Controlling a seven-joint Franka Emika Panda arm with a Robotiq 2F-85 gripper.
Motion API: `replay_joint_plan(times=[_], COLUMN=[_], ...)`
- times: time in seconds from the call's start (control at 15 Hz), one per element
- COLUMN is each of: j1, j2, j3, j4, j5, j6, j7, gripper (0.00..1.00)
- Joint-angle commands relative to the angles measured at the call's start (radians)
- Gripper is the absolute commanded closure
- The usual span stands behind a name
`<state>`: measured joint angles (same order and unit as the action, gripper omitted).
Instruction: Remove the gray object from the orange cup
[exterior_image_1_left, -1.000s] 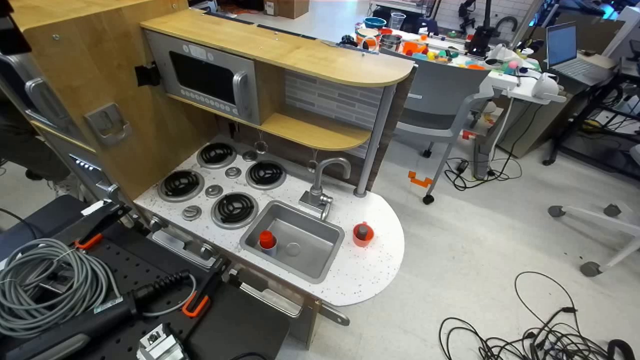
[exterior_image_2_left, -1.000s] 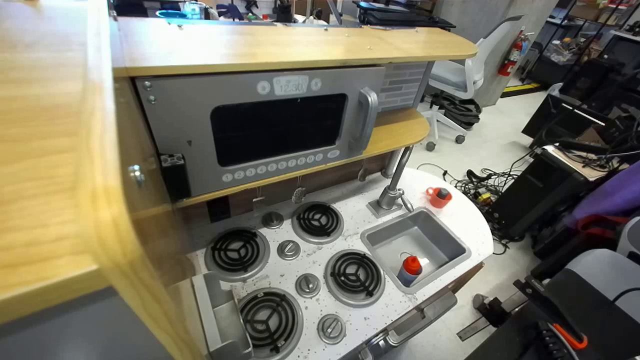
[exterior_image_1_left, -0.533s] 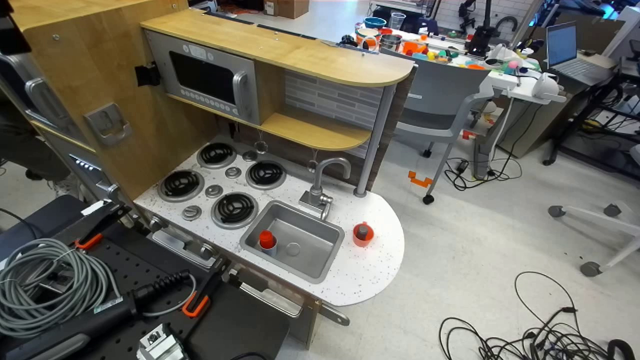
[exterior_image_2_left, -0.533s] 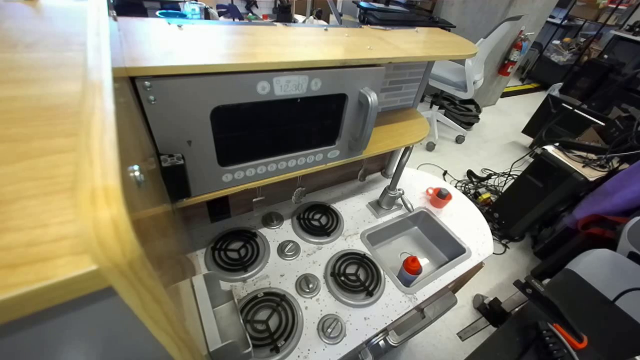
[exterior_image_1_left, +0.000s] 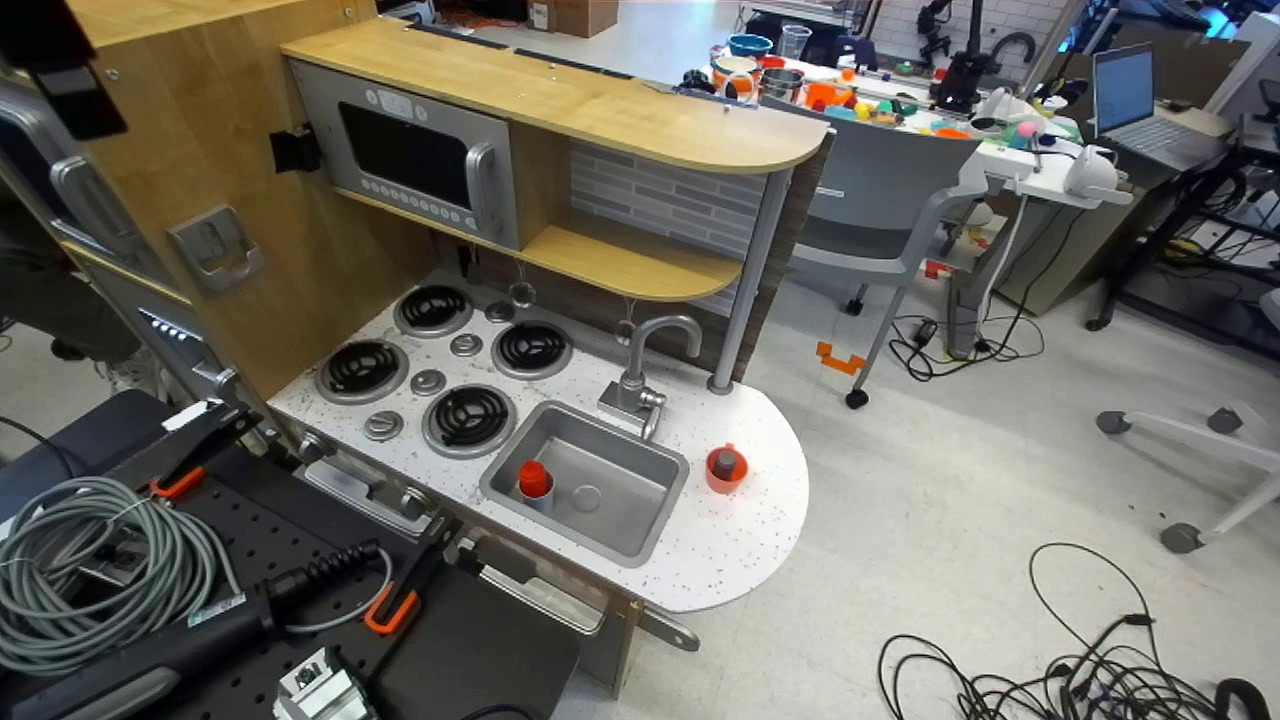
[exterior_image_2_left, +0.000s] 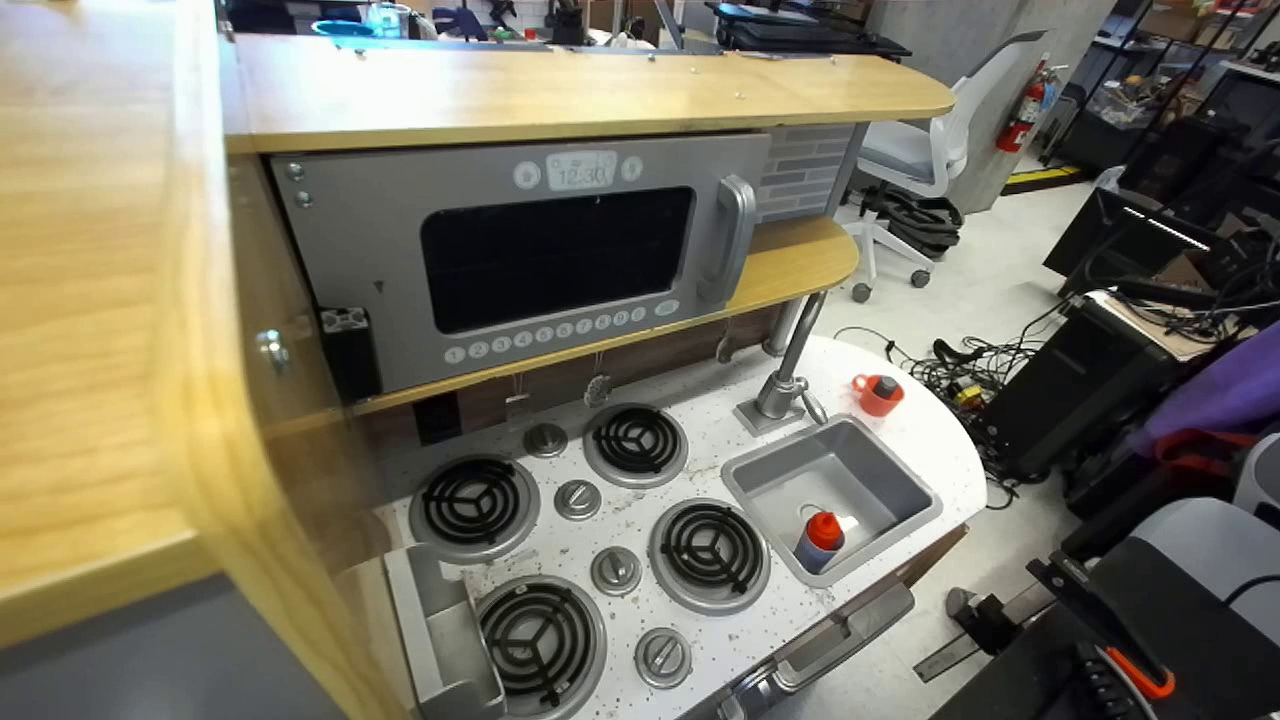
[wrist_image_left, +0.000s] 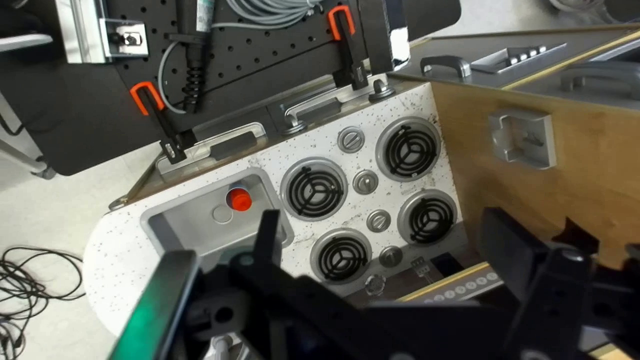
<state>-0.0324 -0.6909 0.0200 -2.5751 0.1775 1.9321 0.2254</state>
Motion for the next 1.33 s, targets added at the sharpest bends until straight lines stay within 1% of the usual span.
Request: replay_joint_plan(times=[0.0, 0.13, 0.33, 0.47, 0.53, 0.6, 0.67, 0.8, 1.0, 1.13, 1.27], j1=[-0.065, -0.112, -0.169, -0.212, -0.200, -0.213, -0.221, -0.227, -0.215, -0.210, -0.215], j2=[0.043, 0.080, 0.169, 0.248, 0.306, 0.349, 0.406, 0.523, 0.695, 0.798, 0.882], j3=[-0.071, -0.125, -0.226, -0.277, -0.230, -0.240, -0.228, -0.224, -0.248, -0.258, -0.254], j4=[-0.037, -0.049, -0.043, -0.031, -0.050, -0.050, -0.039, -0.010, 0.056, 0.119, 0.186], j5=[-0.063, -0.118, -0.207, -0.263, -0.277, -0.297, -0.321, -0.358, -0.350, -0.321, -0.292], j6=[0.118, 0.192, 0.323, 0.445, 0.559, 0.632, 0.692, 0.783, 0.844, 0.841, 0.814], j7=[-0.110, -0.171, -0.325, -0.389, -0.330, -0.340, -0.319, -0.313, -0.341, -0.370, -0.414], gripper=[0.00, 0.00, 0.00, 0.00, 0.00, 0.00, 0.00, 0.00, 0.00, 0.00, 0.00])
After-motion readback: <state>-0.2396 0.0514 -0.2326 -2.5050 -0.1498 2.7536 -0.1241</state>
